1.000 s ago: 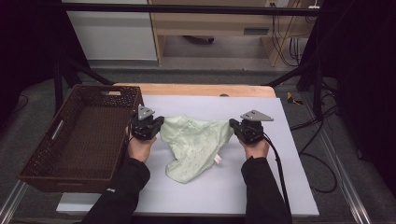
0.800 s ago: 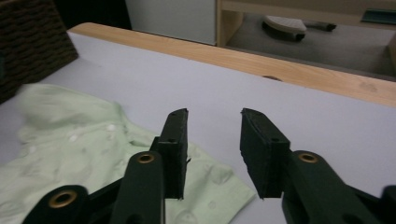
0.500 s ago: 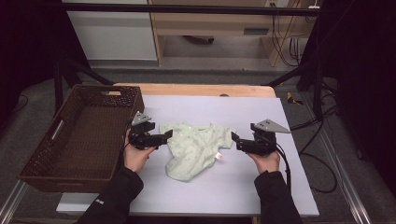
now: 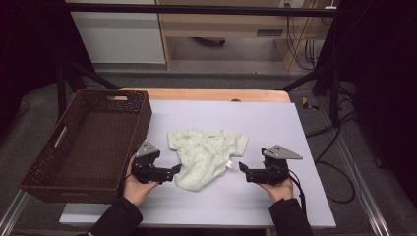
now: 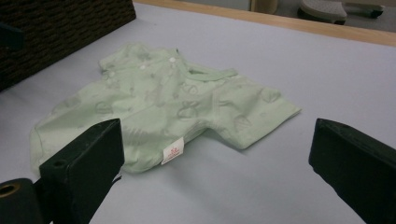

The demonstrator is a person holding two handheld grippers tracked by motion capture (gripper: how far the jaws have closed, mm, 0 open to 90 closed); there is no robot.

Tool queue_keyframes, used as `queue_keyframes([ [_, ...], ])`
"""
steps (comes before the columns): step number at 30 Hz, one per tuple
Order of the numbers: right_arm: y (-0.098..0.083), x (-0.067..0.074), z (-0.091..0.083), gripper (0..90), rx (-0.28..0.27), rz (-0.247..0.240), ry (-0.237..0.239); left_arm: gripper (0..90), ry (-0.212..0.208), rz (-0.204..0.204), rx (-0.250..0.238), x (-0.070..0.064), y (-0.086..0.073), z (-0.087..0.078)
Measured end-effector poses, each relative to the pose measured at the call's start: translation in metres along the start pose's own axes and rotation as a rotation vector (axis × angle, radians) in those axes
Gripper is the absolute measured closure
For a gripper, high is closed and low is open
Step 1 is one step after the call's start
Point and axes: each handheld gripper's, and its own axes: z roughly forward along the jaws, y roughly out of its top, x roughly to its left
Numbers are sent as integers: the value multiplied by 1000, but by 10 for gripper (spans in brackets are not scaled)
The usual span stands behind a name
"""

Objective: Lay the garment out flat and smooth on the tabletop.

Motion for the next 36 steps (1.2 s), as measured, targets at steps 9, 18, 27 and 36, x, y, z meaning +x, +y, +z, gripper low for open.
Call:
queue_keyframes([
  [9,-15,10,18,40,57,-3,6,167,-22,-22,51,0,-25,15],
  [18,-25,35,52,271,160,-47,59,435,-35,18,82,0,-31,25],
  [27,-27,44,66,487,201,-61,93,650,-48,-3,122,-2,-34,36],
  [36,-28,48,71,764,223,-86,128,849,-45,0,137,-2,-33,38],
])
